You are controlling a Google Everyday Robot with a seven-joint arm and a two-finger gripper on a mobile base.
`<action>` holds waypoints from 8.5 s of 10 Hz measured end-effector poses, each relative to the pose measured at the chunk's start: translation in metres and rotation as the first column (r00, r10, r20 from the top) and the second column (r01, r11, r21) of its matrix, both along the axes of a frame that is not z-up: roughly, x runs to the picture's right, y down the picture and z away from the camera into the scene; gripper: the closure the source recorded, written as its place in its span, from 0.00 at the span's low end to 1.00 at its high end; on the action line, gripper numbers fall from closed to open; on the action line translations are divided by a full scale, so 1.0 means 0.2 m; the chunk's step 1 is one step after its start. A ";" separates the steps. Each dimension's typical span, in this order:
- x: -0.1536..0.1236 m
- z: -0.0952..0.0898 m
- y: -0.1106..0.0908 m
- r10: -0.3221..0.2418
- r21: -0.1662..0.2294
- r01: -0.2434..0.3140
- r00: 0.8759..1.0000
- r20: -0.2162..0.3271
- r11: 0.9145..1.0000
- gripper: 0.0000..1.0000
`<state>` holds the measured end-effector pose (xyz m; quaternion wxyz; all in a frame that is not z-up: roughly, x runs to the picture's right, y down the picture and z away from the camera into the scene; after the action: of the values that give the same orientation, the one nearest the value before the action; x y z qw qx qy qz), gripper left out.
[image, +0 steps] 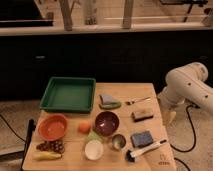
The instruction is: Place eraser in red bowl
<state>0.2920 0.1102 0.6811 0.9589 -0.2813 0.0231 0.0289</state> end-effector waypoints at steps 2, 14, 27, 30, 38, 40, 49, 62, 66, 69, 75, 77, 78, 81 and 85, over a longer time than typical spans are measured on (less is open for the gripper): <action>0.00 0.00 0.00 0.000 0.000 0.000 1.000 0.000 1.000 0.20; -0.04 0.23 0.12 -0.161 -0.021 0.161 0.987 0.031 0.987 0.20; -0.03 0.58 0.19 -0.156 -0.011 0.158 0.983 0.097 0.987 0.20; -0.03 0.68 0.18 -0.135 -0.001 0.136 0.984 0.118 0.991 0.20; -0.07 0.83 0.21 -0.085 -0.001 0.086 0.984 0.154 0.996 0.20; -0.07 0.86 0.23 -0.070 -0.003 0.072 0.986 0.152 0.997 0.20; -0.08 0.95 0.30 -0.048 -0.023 0.053 0.986 0.158 0.998 0.20; -0.04 0.99 0.34 -0.083 -0.030 0.090 0.981 0.174 0.996 0.20; -0.02 1.00 0.35 -0.103 -0.033 0.111 0.978 0.181 0.993 0.20; -0.01 1.00 0.35 -0.102 -0.032 0.110 0.977 0.185 0.993 0.20; 0.01 1.00 0.35 -0.123 -0.034 0.132 0.973 0.196 0.991 0.20; 0.02 1.00 0.35 -0.130 -0.035 0.140 0.971 0.199 0.990 0.20; 0.03 1.00 0.35 -0.135 -0.035 0.145 0.970 0.201 0.989 0.20; 0.03 1.01 0.35 -0.149 -0.033 0.159 0.967 0.208 0.987 0.20; 0.04 1.01 0.35 -0.164 -0.030 0.174 0.962 0.217 0.984 0.20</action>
<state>0.3004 0.1799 0.8826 0.9477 -0.3029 -0.0553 -0.0841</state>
